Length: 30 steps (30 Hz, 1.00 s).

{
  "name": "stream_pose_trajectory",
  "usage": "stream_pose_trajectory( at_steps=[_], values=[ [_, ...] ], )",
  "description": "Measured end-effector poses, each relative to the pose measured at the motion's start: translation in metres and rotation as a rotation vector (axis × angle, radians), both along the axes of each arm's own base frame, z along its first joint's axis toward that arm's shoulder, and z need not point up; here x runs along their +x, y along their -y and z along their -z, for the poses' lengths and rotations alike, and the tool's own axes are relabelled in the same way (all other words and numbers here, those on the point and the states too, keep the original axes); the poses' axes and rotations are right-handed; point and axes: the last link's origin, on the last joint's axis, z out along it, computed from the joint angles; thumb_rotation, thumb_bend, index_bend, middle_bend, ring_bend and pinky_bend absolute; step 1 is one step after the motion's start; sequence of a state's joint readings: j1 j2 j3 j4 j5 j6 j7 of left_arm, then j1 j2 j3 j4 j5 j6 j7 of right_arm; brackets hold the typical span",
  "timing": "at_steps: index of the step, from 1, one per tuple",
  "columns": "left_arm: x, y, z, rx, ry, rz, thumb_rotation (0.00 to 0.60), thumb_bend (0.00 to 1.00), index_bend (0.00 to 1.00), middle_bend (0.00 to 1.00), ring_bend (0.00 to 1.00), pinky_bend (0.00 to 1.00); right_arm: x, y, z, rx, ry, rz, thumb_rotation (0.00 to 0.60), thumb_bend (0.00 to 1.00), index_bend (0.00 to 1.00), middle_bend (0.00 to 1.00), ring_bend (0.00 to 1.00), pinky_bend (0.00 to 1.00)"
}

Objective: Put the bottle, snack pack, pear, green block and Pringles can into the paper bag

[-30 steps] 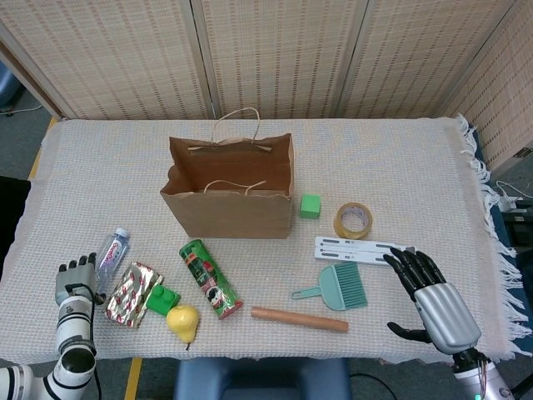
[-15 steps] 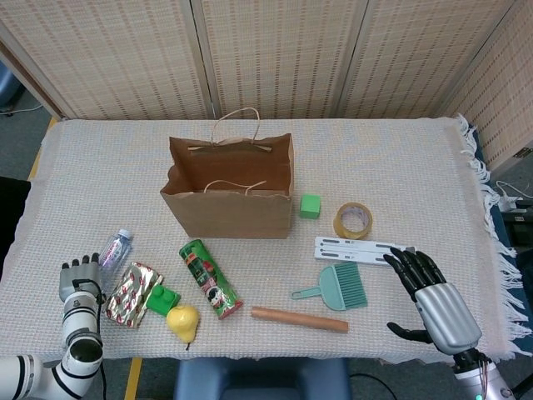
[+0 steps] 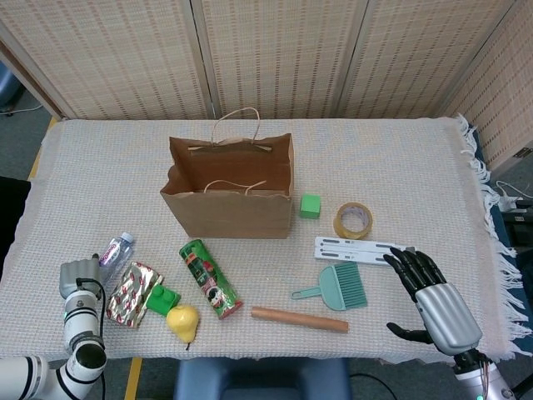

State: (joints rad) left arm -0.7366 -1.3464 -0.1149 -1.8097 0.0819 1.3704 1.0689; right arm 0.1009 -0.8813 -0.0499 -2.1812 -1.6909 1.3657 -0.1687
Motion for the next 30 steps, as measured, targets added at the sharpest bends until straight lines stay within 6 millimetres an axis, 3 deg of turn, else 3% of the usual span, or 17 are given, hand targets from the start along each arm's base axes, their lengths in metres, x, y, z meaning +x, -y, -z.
stream_pose_trajectory(
  at_steps=[9,21,30],
  values=[
    [-0.001,0.0,-0.008,0.04,-0.01,0.04,0.6,0.6,0.51,0.66,0.68,0.81,0.001,-0.001,-0.001,-0.001,0.007,-0.005,0.6,0.0,0.0,0.0,0.0,0.0],
    [-0.002,-0.009,-0.045,0.181,0.041,0.074,0.6,0.6,0.52,0.67,0.68,0.81,0.001,-0.001,-0.002,-0.006,0.011,-0.002,0.6,0.0,0.0,0.0,0.0,0.0],
    [0.004,-0.022,-0.083,0.395,0.197,0.111,0.6,0.6,0.51,0.66,0.68,0.81,0.001,-0.001,-0.001,-0.008,0.009,-0.002,0.6,0.0,0.0,0.0,0.0,0.0]
  ],
)
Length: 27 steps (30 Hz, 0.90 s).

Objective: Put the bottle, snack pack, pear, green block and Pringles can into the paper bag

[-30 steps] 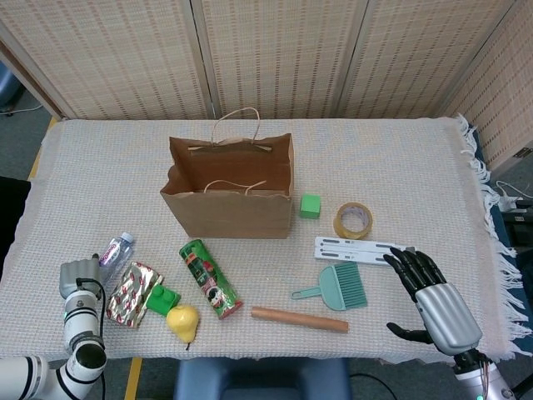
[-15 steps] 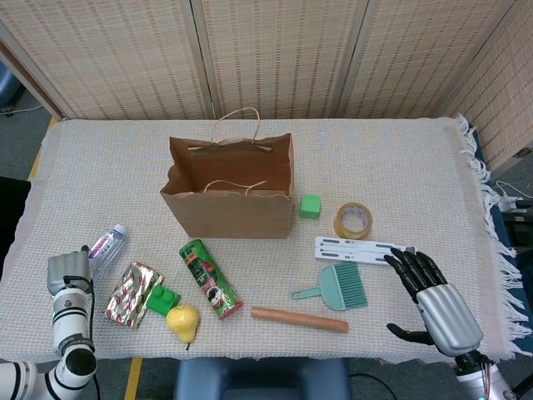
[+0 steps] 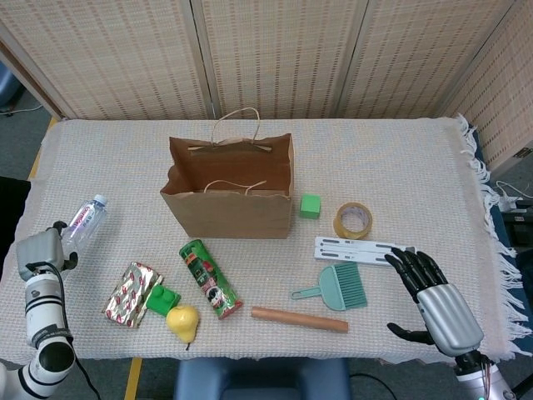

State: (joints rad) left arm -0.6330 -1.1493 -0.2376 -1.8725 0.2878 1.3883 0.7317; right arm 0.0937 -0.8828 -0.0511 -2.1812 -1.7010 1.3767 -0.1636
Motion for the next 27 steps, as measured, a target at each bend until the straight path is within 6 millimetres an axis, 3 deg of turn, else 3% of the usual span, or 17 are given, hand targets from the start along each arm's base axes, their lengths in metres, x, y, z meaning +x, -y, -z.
stream_pose_trajectory(
  at_steps=[8,14,20,27],
  values=[
    [0.004,-0.005,-0.017,0.062,0.043,0.023,0.6,0.6,0.51,0.67,0.68,0.81,0.0,-0.001,0.0,-0.002,0.0,-0.002,0.6,0.0,0.0,0.0,0.0,0.0],
    [0.022,-0.013,-0.029,0.252,0.287,0.102,0.6,0.6,0.52,0.67,0.68,0.81,0.0,-0.001,0.001,0.004,-0.004,0.0,0.6,0.0,0.0,0.0,0.0,0.0],
    [0.072,-0.021,-0.042,0.391,0.661,0.185,0.6,0.6,0.51,0.67,0.68,0.81,0.0,-0.001,0.001,0.003,-0.004,-0.002,0.6,0.0,0.0,0.0,0.0,0.0],
    [0.141,-0.023,-0.047,0.4,1.061,0.28,0.6,0.6,0.51,0.67,0.68,0.81,-0.001,0.0,0.0,0.006,0.002,0.007,0.6,0.0,0.0,0.0,0.0,0.0]
  ],
)
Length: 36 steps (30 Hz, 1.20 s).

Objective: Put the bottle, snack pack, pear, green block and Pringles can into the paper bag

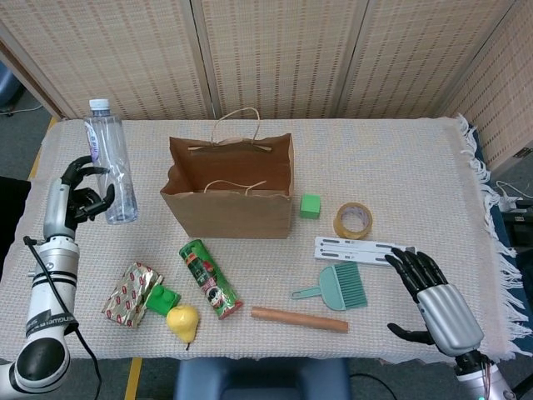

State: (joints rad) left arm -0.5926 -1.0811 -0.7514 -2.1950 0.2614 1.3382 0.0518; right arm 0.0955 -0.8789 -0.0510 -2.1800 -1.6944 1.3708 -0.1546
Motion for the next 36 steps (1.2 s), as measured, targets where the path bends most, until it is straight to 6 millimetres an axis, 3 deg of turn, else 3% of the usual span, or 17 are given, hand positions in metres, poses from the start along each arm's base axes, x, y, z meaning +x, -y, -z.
stream_pose_trajectory(
  at_steps=[6,10,18,23,28,30,31,36],
  values=[
    [0.051,-0.008,0.007,-0.008,0.129,0.136,0.6,0.6,0.51,0.67,0.68,0.8,-0.003,0.004,-0.001,0.004,0.007,0.017,0.6,0.0,0.0,0.0,0.0,0.0],
    [0.071,-0.018,0.015,-0.011,0.153,0.181,0.6,0.6,0.51,0.67,0.68,0.8,-0.005,0.006,-0.002,0.009,0.014,0.031,0.6,0.0,0.0,0.0,0.0,0.0],
    [0.098,-0.05,0.024,0.028,0.143,0.241,0.6,0.6,0.51,0.67,0.68,0.8,-0.005,0.009,-0.002,0.022,0.024,0.042,0.6,0.0,0.0,0.0,0.0,0.0],
    [0.112,-0.071,0.04,0.015,0.123,0.263,0.6,0.59,0.47,0.63,0.64,0.75,-0.005,0.009,-0.001,0.027,0.024,0.045,0.6,0.0,0.0,0.0,0.0,0.0],
    [0.112,-0.074,0.07,-0.083,0.011,0.3,0.6,0.49,0.2,0.3,0.28,0.47,-0.006,0.01,-0.001,0.029,0.024,0.049,0.6,0.0,0.0,0.0,0.0,0.0],
    [0.112,-0.073,0.076,-0.116,-0.01,0.314,0.6,0.42,0.04,0.08,0.06,0.26,-0.007,0.01,-0.001,0.03,0.024,0.05,0.6,0.0,0.0,0.0,0.0,0.0],
    [0.112,-0.073,0.08,-0.138,-0.019,0.32,0.6,0.4,0.0,0.01,0.01,0.18,-0.007,0.01,0.0,0.031,0.023,0.051,0.6,0.0,0.0,0.0,0.0,0.0],
    [0.104,-0.069,0.096,-0.244,-0.083,0.352,0.6,0.39,0.0,0.0,0.0,0.14,-0.007,0.009,0.001,0.032,0.021,0.046,0.6,0.0,0.0,0.0,0.0,0.0]
  ],
)
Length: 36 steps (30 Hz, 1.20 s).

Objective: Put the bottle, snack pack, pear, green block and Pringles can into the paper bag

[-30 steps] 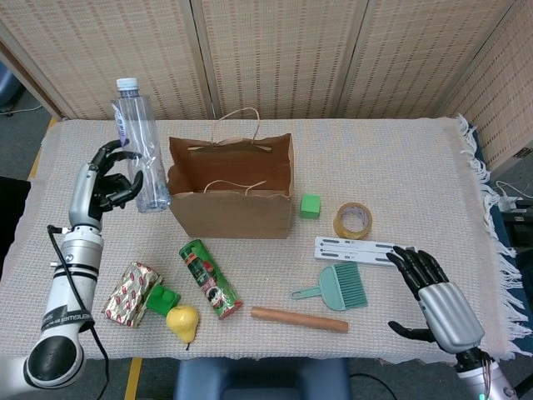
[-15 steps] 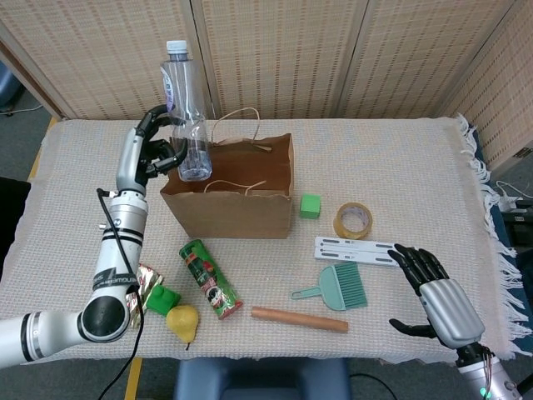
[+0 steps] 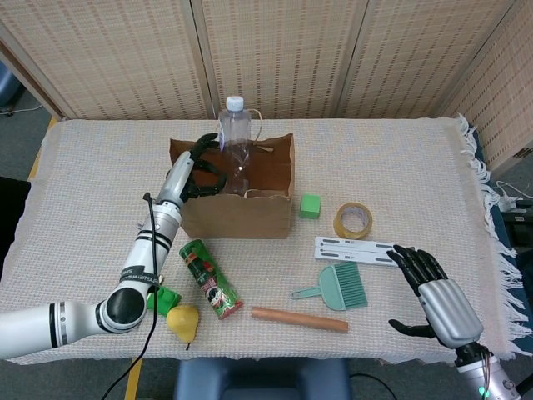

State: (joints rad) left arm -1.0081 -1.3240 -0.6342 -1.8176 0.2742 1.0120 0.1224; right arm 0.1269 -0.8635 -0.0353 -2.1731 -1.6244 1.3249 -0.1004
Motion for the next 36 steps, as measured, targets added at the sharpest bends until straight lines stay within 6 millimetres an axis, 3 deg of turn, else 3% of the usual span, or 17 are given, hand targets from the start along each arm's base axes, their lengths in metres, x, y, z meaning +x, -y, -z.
stream_pose_trajectory(
  at_steps=[8,15,19,23,36],
  values=[
    [0.001,0.008,-0.008,0.016,0.023,0.047,0.6,0.38,0.0,0.0,0.0,0.14,0.0,-0.001,0.001,-0.001,-0.002,-0.003,0.6,0.0,0.0,0.0,0.0,0.0],
    [-0.015,0.028,-0.034,0.064,0.021,0.063,0.6,0.39,0.0,0.0,0.0,0.14,0.001,-0.002,0.001,0.005,0.0,-0.011,0.6,0.0,0.0,0.0,0.0,0.0],
    [-0.04,0.044,-0.057,0.122,-0.072,0.084,0.6,0.4,0.0,0.0,0.0,0.15,0.001,-0.003,0.002,0.013,-0.002,-0.011,0.6,0.0,0.0,0.0,0.0,0.0],
    [-0.07,0.062,-0.065,0.153,-0.189,0.116,0.6,0.41,0.0,0.0,0.0,0.16,0.002,-0.004,0.002,0.009,-0.001,-0.016,0.6,0.0,0.0,0.0,0.0,0.0],
    [-0.185,0.134,-0.068,0.144,-0.667,0.324,0.6,0.42,0.0,0.0,0.0,0.15,0.002,-0.007,0.007,0.017,-0.015,-0.018,0.6,0.0,0.0,0.0,0.0,0.0]
  ],
)
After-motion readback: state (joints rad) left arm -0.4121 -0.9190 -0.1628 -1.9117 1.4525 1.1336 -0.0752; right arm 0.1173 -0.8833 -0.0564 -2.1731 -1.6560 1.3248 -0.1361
